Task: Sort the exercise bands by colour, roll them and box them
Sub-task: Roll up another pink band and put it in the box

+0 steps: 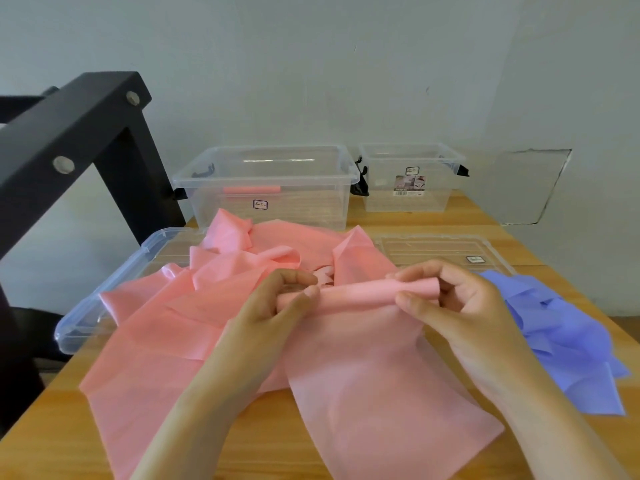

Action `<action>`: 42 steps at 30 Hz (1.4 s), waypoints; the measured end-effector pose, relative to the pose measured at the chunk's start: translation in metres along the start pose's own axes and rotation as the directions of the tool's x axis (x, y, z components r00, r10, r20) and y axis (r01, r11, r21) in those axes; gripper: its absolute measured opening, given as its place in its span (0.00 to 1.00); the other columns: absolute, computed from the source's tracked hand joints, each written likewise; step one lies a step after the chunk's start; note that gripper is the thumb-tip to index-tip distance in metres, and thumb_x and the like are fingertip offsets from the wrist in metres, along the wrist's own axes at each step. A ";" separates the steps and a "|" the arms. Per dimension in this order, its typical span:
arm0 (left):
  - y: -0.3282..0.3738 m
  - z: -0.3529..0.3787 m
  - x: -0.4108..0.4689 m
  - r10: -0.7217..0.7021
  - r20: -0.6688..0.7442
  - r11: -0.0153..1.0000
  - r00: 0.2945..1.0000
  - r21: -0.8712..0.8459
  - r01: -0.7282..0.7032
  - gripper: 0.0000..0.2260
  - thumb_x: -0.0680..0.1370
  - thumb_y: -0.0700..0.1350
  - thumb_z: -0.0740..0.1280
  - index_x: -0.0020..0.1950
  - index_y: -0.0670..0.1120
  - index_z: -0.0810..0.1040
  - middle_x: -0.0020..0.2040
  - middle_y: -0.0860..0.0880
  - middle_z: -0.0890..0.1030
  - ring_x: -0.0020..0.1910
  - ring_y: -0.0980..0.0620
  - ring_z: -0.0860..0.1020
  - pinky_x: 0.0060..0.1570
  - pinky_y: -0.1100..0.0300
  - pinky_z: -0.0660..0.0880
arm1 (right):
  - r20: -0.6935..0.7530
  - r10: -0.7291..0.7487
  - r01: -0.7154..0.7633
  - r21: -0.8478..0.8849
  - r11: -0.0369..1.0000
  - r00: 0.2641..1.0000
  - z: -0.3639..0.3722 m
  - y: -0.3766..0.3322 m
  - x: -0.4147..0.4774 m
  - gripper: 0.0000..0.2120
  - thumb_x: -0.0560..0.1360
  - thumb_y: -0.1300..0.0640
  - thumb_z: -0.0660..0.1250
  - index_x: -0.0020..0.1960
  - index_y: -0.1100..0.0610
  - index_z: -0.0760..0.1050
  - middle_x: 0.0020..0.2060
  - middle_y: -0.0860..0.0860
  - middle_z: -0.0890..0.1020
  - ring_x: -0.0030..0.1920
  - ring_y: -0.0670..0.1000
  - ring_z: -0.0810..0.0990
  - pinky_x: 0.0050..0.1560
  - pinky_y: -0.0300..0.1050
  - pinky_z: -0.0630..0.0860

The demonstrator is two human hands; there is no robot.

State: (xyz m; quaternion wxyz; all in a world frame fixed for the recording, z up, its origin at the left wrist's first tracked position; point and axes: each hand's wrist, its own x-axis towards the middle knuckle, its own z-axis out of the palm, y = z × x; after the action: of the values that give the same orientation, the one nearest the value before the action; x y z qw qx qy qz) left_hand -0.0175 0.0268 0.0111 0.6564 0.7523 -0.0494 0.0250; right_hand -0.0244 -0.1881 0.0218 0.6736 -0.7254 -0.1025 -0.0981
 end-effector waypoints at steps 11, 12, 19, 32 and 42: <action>-0.002 -0.002 0.000 -0.047 0.068 0.998 0.997 -0.046 0.050 0.16 0.68 0.61 0.70 0.52 0.56 0.79 0.45 0.57 0.79 0.43 0.54 0.74 0.42 0.56 0.67 | -0.025 -0.010 0.010 -0.002 1.000 1.000 0.001 0.002 0.001 0.07 0.68 0.56 0.73 0.42 0.45 0.82 0.42 0.46 0.85 0.41 0.42 0.80 0.43 0.32 0.73; -0.002 -0.002 0.001 -0.036 0.047 0.999 0.998 -0.024 0.038 0.15 0.69 0.60 0.71 0.52 0.56 0.80 0.44 0.59 0.79 0.41 0.56 0.73 0.40 0.58 0.67 | -0.015 -0.017 0.017 0.014 1.000 1.000 0.000 0.002 0.001 0.09 0.69 0.60 0.73 0.42 0.45 0.82 0.44 0.48 0.85 0.43 0.44 0.81 0.44 0.34 0.74; 0.007 0.000 0.000 0.136 0.060 0.938 0.989 -0.330 -0.109 0.11 0.69 0.37 0.71 0.50 0.43 0.75 0.46 0.52 0.83 0.51 0.56 0.81 0.46 0.65 0.76 | 0.092 0.142 -0.134 -0.090 0.987 0.986 0.000 0.006 0.002 0.14 0.64 0.45 0.79 0.47 0.43 0.81 0.45 0.44 0.85 0.47 0.44 0.83 0.52 0.43 0.76; 0.010 0.003 -0.001 0.150 -0.011 0.927 0.989 -0.345 -0.145 0.14 0.68 0.36 0.73 0.51 0.42 0.75 0.48 0.50 0.82 0.49 0.57 0.82 0.44 0.66 0.76 | 0.101 0.071 -0.065 -0.054 0.996 0.992 0.000 0.004 0.001 0.11 0.67 0.49 0.74 0.48 0.43 0.80 0.43 0.41 0.83 0.42 0.41 0.81 0.43 0.33 0.75; 0.007 0.000 -0.002 0.058 0.053 0.976 0.997 -0.212 -0.045 0.16 0.67 0.42 0.75 0.53 0.47 0.77 0.47 0.53 0.83 0.46 0.56 0.81 0.42 0.66 0.76 | 0.133 0.036 -0.029 -0.056 0.998 0.990 0.000 0.002 0.000 0.12 0.67 0.52 0.77 0.48 0.44 0.80 0.48 0.45 0.84 0.49 0.45 0.81 0.49 0.38 0.75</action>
State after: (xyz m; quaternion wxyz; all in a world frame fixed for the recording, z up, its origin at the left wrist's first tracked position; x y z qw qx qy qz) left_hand -0.0202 0.0261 0.0173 0.7299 0.6774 -0.0907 0.0143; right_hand -0.0244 -0.1881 0.0201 0.6469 -0.7498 -0.1329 -0.0410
